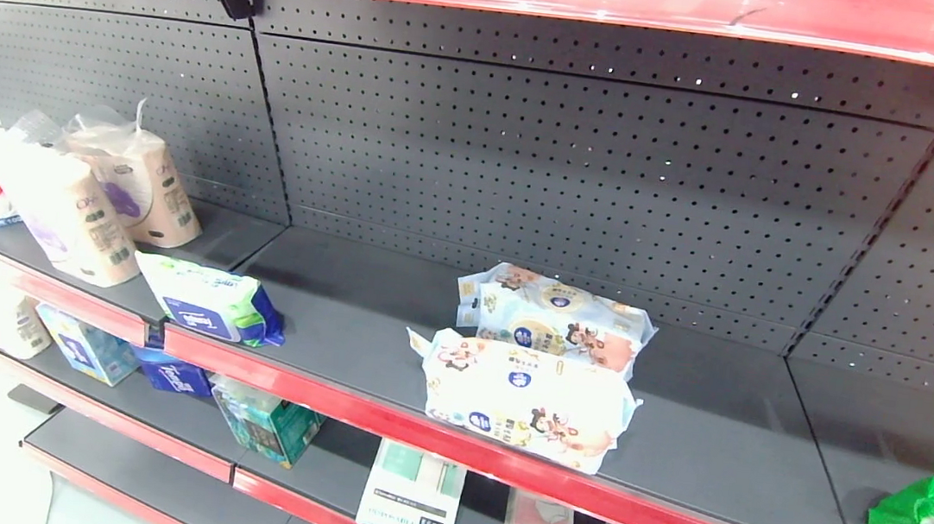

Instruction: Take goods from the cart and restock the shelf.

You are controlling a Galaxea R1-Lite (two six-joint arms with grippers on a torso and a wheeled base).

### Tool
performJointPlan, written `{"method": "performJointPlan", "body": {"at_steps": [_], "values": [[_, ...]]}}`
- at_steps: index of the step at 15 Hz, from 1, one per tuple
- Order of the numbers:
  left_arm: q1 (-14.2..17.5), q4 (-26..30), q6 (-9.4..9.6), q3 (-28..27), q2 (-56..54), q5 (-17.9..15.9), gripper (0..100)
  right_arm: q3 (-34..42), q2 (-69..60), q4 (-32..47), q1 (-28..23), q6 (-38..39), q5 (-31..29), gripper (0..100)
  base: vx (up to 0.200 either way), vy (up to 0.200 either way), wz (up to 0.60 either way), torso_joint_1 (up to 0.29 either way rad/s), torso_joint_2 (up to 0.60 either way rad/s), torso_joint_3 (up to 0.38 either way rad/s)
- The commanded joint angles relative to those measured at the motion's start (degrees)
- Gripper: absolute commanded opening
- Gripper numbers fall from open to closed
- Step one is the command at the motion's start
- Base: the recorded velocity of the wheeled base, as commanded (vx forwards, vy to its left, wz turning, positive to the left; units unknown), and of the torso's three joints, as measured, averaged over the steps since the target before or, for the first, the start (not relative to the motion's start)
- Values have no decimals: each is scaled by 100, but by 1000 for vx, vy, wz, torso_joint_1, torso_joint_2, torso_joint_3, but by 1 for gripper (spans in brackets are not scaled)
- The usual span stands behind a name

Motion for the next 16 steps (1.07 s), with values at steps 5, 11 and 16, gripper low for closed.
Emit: {"method": "performJointPlan", "body": {"at_steps": [5, 11, 16], "values": [[1, 0, -1, 1, 2, -8, 100, 0, -1, 1, -6, 37, -4, 100, 0, 0, -240, 1, 0, 1], [1, 0, -1, 1, 2, -8, 100, 0, -1, -16, -6, 204, -4, 100, 0, 0, -600, 6, 1, 2], [1, 0, 7, 1, 2, -17, 100, 0, -1, -7, -6, 160, 4, 100, 0, 0, -120, 0, 2, 1]]}}
